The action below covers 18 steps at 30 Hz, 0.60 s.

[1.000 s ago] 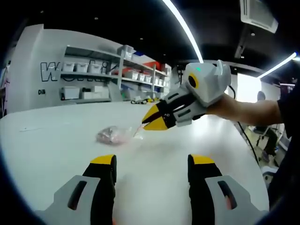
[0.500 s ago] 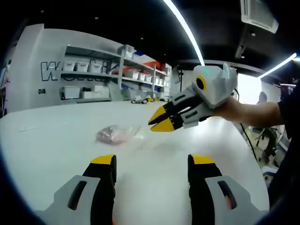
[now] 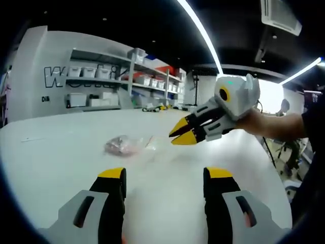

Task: Open the resealable bag by pulling the two sides of the seal apart until the entire bag opening is separated and visibly accessible.

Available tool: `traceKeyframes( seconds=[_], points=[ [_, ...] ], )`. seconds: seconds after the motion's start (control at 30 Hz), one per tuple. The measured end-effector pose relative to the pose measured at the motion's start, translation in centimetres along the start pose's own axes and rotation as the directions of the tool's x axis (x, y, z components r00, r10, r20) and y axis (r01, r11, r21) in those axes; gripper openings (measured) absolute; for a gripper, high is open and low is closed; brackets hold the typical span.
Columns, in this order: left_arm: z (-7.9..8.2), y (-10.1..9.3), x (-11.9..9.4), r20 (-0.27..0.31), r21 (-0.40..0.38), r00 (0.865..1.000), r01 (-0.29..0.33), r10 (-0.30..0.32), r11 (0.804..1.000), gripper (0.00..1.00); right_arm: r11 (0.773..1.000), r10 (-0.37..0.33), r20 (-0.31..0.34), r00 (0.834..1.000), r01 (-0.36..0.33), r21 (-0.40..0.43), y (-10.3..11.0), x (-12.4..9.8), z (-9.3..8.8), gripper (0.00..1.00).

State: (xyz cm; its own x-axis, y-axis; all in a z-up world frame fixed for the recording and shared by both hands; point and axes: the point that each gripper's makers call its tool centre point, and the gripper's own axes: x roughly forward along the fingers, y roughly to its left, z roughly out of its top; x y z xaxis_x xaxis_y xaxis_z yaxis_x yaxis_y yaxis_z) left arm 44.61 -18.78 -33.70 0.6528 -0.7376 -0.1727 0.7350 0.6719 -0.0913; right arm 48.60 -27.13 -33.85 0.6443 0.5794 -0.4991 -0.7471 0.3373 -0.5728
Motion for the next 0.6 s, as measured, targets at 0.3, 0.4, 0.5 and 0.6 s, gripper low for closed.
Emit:
traceKeyframes(
  seconds=[0.3, 0.4, 0.5, 0.6],
  points=[
    [-0.1, -0.1, 0.0, -0.003, 0.004, 1.000, -0.004, 0.004, 1.000, 0.61, 0.999, -0.013, 0.013, 1.000, 0.012, 0.044, 0.3, -1.0, -0.4, 0.04],
    [-0.1, -0.1, 0.0, -0.003, 0.002, 1.000, -0.004, 0.004, 1.000, 0.61, 0.998, -0.017, 0.020, 1.000, 0.016, 0.055, 0.5, -1.4, -0.4, 0.04],
    [-0.1, -0.1, 0.0, -0.003, 0.001, 1.000, -0.003, 0.003, 1.000, 0.61, 0.997, -0.020, 0.027, 0.999, 0.018, 0.069, 0.9, -1.8, -0.6, 0.04],
    [-0.1, -0.1, 0.0, -0.003, 0.000, 1.000, -0.004, 0.004, 1.000, 0.61, 0.996, -0.024, 0.035, 0.999, 0.020, 0.091, 1.2, -2.1, -0.8, 0.05]
  ],
)
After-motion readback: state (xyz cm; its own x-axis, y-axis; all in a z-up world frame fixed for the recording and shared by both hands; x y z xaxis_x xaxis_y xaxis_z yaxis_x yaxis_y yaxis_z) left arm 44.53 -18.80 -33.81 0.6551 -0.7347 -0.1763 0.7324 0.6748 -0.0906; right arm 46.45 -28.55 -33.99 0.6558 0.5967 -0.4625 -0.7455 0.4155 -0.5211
